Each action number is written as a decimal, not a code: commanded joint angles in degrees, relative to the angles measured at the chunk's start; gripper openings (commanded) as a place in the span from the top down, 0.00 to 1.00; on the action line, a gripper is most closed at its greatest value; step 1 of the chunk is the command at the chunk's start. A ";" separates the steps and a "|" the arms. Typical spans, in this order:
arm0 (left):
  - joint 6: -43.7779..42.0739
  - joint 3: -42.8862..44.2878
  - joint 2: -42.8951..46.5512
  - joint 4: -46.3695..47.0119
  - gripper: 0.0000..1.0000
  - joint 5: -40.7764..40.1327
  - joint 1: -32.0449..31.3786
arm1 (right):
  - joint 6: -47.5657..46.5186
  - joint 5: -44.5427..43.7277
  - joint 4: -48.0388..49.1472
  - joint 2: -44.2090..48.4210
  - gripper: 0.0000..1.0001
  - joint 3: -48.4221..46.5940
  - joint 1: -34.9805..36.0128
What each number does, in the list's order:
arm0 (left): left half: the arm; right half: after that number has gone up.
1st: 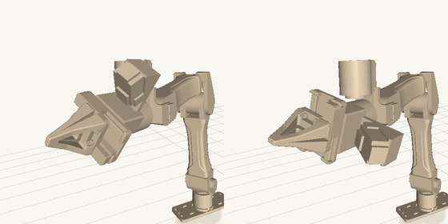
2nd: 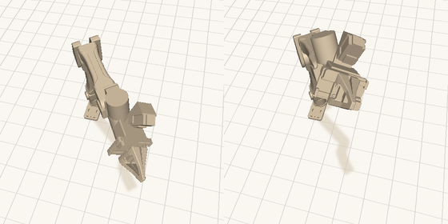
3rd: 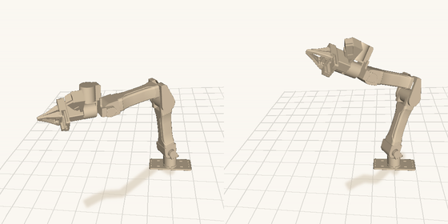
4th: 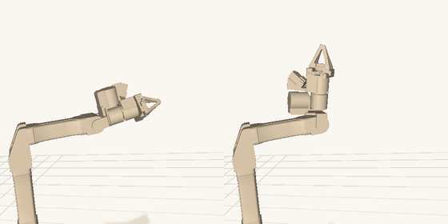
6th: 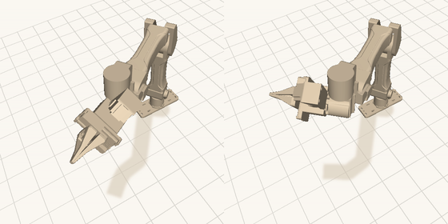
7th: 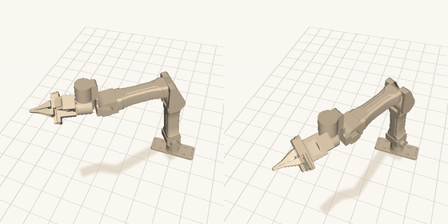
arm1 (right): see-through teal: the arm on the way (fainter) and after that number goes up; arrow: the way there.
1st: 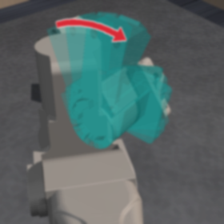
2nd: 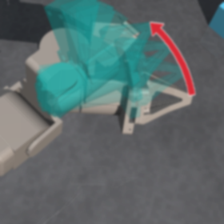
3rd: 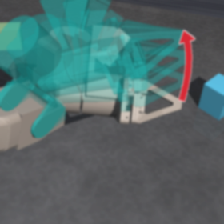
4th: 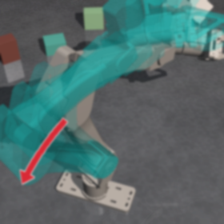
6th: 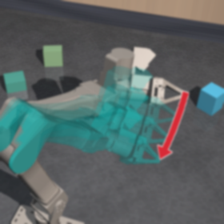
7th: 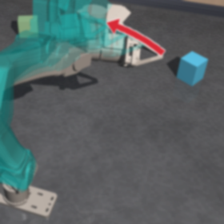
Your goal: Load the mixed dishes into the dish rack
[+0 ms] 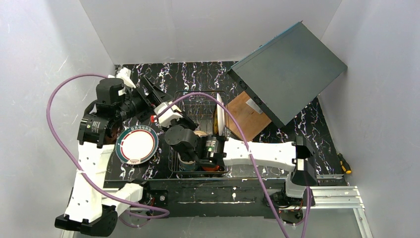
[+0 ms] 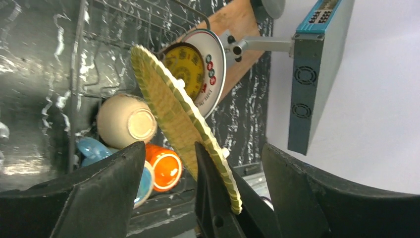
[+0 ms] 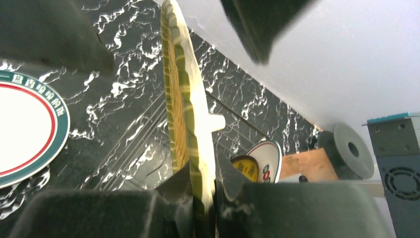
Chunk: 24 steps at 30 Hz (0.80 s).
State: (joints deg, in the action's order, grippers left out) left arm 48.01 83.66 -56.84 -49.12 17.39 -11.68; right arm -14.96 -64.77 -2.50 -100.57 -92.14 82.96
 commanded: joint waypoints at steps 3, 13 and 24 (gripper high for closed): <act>-12.53 10.25 0.75 -8.27 0.11 -9.64 -0.45 | 9.75 -2.64 -8.88 3.92 0.99 -0.47 -1.24; -20.93 1.45 12.54 -4.78 0.05 -42.45 -0.42 | 41.30 -6.42 -44.50 -1.05 0.99 -12.79 -6.94; -25.30 -17.03 20.01 4.81 0.06 -46.81 -0.45 | 56.41 -2.50 -62.87 -10.03 0.99 -25.70 -12.47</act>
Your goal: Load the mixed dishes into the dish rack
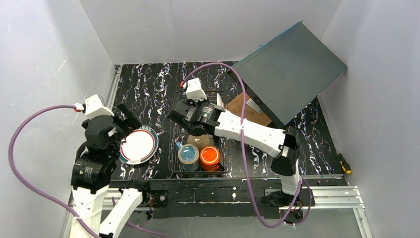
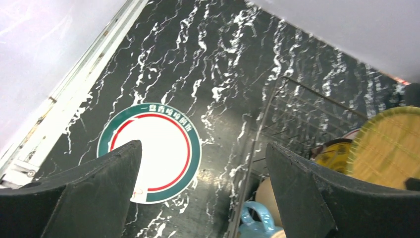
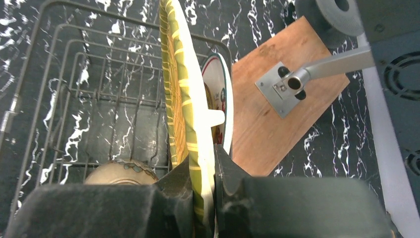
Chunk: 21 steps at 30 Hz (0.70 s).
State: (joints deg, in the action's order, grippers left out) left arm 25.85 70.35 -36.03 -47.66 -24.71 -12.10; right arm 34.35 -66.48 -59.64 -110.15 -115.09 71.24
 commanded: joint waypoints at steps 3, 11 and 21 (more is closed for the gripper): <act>-4.79 -7.07 -0.59 4.75 0.06 -6.86 0.01 | 7.84 -0.07 -5.78 -1.25 0.99 -2.59 -1.45; -10.17 -15.84 2.13 9.82 0.07 -12.58 -0.03 | 8.56 0.82 -5.54 -4.15 0.99 -2.87 -2.37; -10.68 -23.64 5.57 12.67 0.07 -16.95 -0.01 | 9.57 2.14 -6.57 -8.27 0.99 -5.20 -3.93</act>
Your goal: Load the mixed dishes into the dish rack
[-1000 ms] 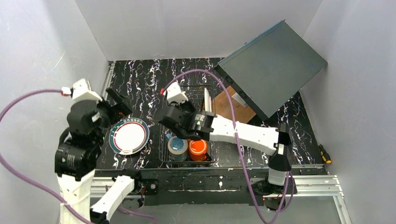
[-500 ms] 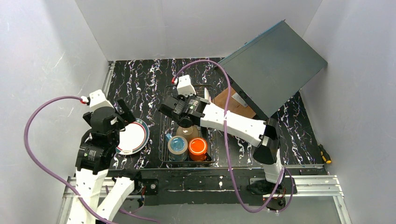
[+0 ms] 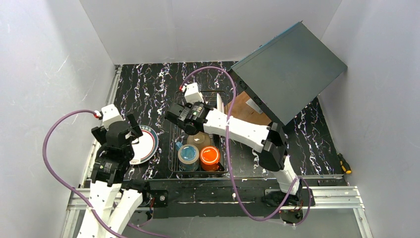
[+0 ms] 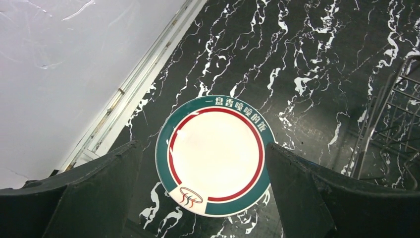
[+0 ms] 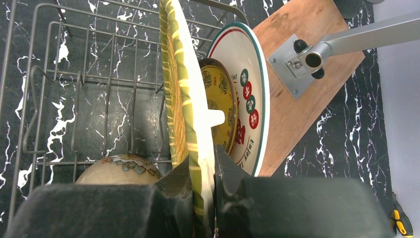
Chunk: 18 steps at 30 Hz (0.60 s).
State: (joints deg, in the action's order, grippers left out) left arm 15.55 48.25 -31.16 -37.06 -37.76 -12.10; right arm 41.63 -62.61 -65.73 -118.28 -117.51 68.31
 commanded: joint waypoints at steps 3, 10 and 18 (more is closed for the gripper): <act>-0.67 -2.57 1.09 3.03 0.08 -1.89 -0.03 | 2.92 -0.67 -0.32 -0.60 0.99 -2.32 -1.69; -0.58 -2.90 1.66 3.11 0.09 -0.71 -0.03 | 3.49 1.75 1.14 -0.87 0.99 -0.54 -3.33; -0.79 -3.08 1.55 3.24 0.09 -0.23 -0.03 | 2.04 5.50 4.43 -1.40 0.88 0.63 -4.11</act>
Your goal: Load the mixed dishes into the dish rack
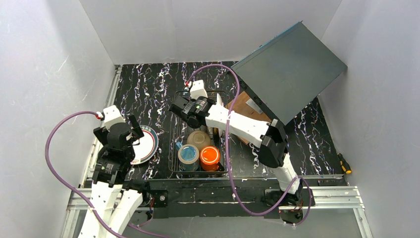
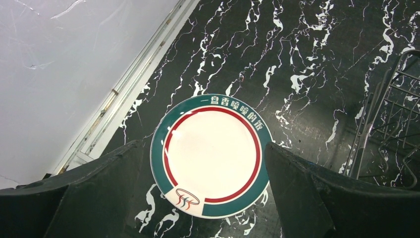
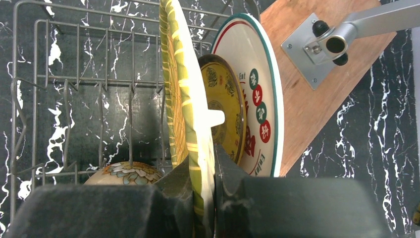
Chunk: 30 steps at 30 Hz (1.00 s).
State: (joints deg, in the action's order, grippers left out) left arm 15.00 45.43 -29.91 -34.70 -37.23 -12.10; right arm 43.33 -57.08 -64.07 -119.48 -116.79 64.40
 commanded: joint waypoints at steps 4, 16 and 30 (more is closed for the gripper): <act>-0.33 -0.31 0.29 0.86 0.09 -0.67 0.01 | -0.76 1.36 4.55 -0.60 0.82 0.69 -0.68; -0.41 -0.34 -0.33 0.95 0.10 -0.36 -0.03 | -1.57 2.57 5.20 -1.90 0.68 2.50 -1.30; -0.63 -0.49 -1.53 1.24 0.10 0.23 0.02 | -4.35 2.82 6.19 2.11 0.38 3.64 -1.42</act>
State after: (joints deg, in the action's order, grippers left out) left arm 14.79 45.41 -31.11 -34.46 -36.42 -12.10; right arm 39.86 -52.71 -58.22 -121.99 -112.71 63.07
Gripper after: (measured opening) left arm 0.902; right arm 0.613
